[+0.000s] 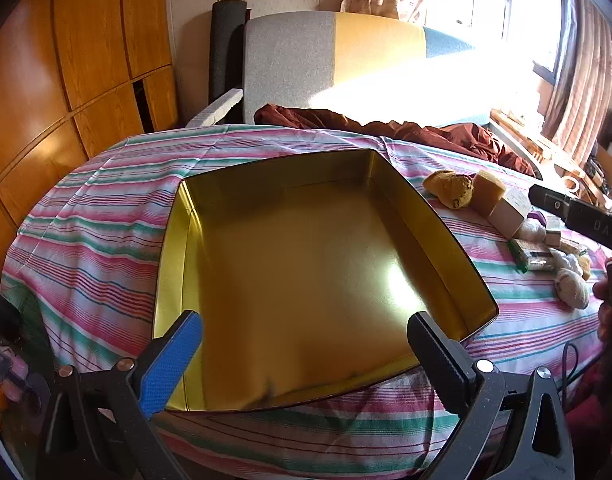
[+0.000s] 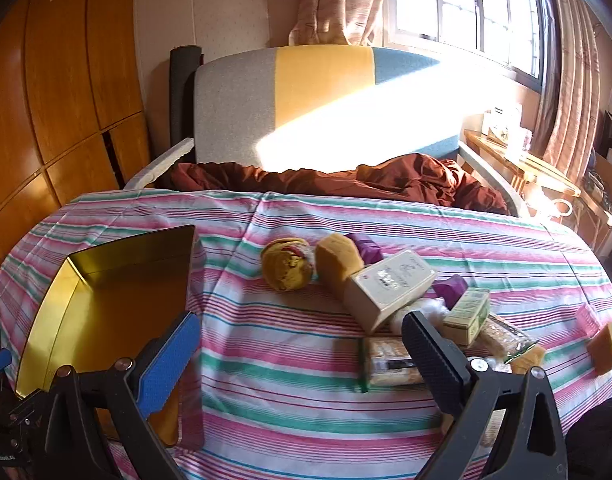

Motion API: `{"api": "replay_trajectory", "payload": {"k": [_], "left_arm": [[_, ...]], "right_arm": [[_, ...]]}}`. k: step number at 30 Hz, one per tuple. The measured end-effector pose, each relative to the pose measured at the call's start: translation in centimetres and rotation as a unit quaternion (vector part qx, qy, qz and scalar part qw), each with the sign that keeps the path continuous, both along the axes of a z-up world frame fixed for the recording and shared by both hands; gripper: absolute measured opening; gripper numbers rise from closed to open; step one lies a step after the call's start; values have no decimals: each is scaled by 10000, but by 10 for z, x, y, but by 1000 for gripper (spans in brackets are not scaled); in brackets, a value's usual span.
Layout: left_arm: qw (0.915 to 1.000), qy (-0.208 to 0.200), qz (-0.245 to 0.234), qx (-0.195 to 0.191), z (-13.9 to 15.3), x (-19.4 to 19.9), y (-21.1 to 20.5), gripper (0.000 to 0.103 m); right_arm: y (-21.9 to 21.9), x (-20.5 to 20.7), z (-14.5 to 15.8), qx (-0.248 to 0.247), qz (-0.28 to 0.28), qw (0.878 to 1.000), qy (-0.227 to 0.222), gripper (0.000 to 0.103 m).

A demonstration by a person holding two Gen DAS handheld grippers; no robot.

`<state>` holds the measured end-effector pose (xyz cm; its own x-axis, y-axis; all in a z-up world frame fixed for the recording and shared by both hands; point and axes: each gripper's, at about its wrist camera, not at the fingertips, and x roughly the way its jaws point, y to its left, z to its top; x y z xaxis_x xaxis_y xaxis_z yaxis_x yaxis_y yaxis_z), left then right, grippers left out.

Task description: Organize objects

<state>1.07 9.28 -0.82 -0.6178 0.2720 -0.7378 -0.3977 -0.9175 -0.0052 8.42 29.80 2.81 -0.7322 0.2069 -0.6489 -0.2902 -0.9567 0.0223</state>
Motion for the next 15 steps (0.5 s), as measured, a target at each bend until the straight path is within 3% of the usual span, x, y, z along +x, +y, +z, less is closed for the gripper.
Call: {"api": "replay_trajectory", "payload": {"k": [4,11,15], "left_arm": [[9996,-140,-229,11,-2,-3,12,103],[9972,-43,-728,173,11,-12,47,103],[9939,-69,-1046,327,20,-22,78,103]], "right_arm": [[47,5,6,24,-465,9989,-9,103],[127,11,4,276,-1156,9929,43,103],[163,19,-9,-38,-1472,9890,154,103]]}}
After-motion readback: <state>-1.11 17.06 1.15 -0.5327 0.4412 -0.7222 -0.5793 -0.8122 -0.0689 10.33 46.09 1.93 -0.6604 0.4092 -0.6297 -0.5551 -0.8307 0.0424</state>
